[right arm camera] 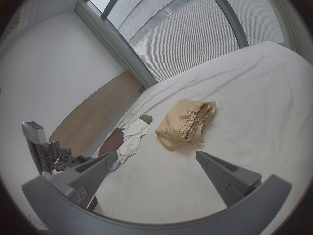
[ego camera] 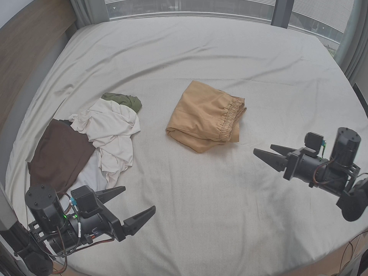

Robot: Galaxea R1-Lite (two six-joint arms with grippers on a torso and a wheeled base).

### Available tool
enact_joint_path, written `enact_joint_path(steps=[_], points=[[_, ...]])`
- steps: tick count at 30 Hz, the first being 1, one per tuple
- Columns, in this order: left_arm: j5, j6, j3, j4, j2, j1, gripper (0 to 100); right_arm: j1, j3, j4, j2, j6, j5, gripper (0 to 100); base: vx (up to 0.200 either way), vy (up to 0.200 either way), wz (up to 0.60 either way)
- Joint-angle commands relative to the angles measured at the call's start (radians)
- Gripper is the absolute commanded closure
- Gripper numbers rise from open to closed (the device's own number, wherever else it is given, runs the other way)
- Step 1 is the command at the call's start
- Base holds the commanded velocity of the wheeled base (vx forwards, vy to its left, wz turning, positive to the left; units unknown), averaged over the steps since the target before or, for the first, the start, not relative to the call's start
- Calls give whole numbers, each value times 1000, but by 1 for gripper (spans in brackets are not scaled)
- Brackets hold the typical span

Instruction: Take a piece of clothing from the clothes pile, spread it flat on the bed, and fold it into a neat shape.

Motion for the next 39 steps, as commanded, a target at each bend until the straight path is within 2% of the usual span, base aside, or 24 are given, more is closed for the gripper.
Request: enact_joint_path(steps=[1, 7, 13, 14, 15, 16, 17, 24, 29, 35, 39], points=[[70, 6, 30, 3, -145, -65, 0, 28, 137, 73, -277, -24, -1, 0, 0, 0, 0], [72, 15, 30, 75, -372, -62, 0, 28, 153, 294, -530, -33, 1, 0, 0, 0, 0], [75, 37, 30, 372, -660, -52, 0, 28, 148, 481, -726, -47, -1, 0, 0, 0, 0], [75, 37, 30, 372, -660, -52, 0, 28, 148, 481, -726, -47, -1, 0, 0, 0, 0], [84, 35, 30, 490, -762, -48, 0, 22, 146, 530, -778, -56, -1, 0, 0, 0, 0], [84, 35, 30, 500, -769, -48, 0, 22, 146, 533, -783, -56, -1, 0, 0, 0, 0], [85, 34, 30, 602, -861, -37, 0, 14, 146, 576, -844, -60, -1, 0, 0, 0, 0], [47, 30, 30, 834, -1116, 46, 0, -14, 140, 759, -1062, -64, -1, 0, 0, 0, 0], [45, 32, 30, 920, -1213, 86, 0, -23, 140, 856, -1171, -69, -2, 0, 0, 0, 0], [45, 35, 30, 961, -1268, 118, 0, -37, 143, 945, -1272, -69, -2, 0, 0, 0, 0], [45, 40, 30, 1038, -1354, 173, 0, -110, 165, 989, -1363, -99, -4, 0, 0, 0, 0]])
